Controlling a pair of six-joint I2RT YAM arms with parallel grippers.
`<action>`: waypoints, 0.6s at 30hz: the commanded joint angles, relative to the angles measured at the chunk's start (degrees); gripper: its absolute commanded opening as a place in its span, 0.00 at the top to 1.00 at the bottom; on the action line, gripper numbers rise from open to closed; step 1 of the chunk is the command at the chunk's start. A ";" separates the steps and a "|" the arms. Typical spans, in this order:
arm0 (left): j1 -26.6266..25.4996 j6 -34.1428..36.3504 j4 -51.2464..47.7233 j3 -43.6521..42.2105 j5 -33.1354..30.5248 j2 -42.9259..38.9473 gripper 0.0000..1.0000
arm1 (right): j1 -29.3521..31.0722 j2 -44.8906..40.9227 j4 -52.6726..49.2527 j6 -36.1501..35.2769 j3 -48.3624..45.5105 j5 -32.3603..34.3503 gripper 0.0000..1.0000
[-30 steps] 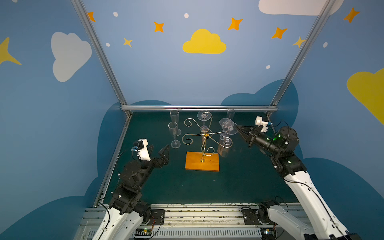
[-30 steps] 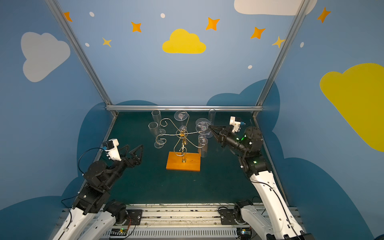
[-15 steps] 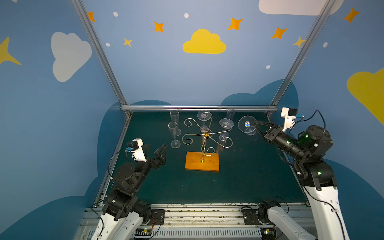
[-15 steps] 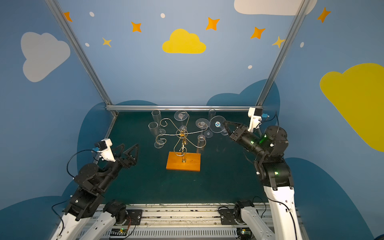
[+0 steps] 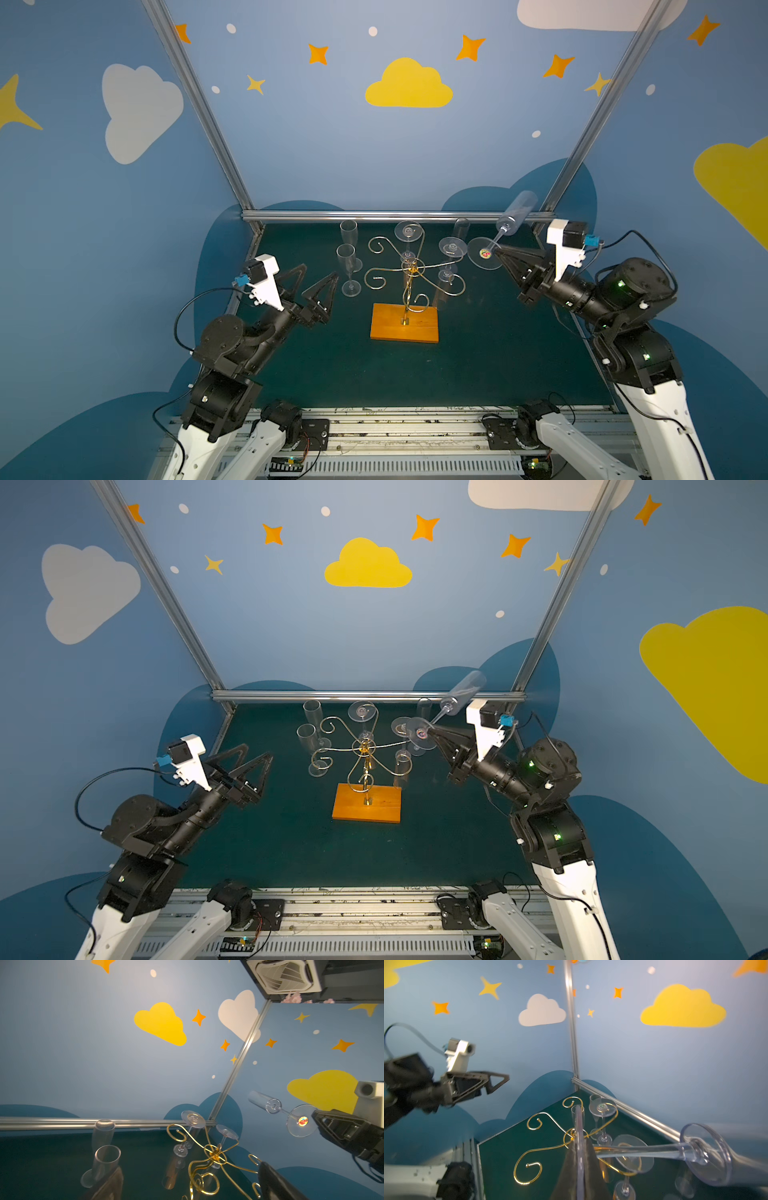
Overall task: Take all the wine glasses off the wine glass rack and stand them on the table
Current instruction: 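Raise the flute glass upright with the right gripper while the left gripper reaches toward it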
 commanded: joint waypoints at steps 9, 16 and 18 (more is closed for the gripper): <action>-1.44 -8.23 9.19 7.78 27.46 12.29 0.03 | 17.93 -1.07 6.68 -38.87 -5.66 -3.39 1.00; -5.62 -11.01 15.22 5.77 32.36 15.22 0.08 | 28.39 2.33 5.27 -54.42 -6.41 2.53 1.00; -7.30 -10.62 15.25 5.90 33.17 16.05 0.09 | 30.59 3.40 6.01 -57.22 -6.72 4.29 1.00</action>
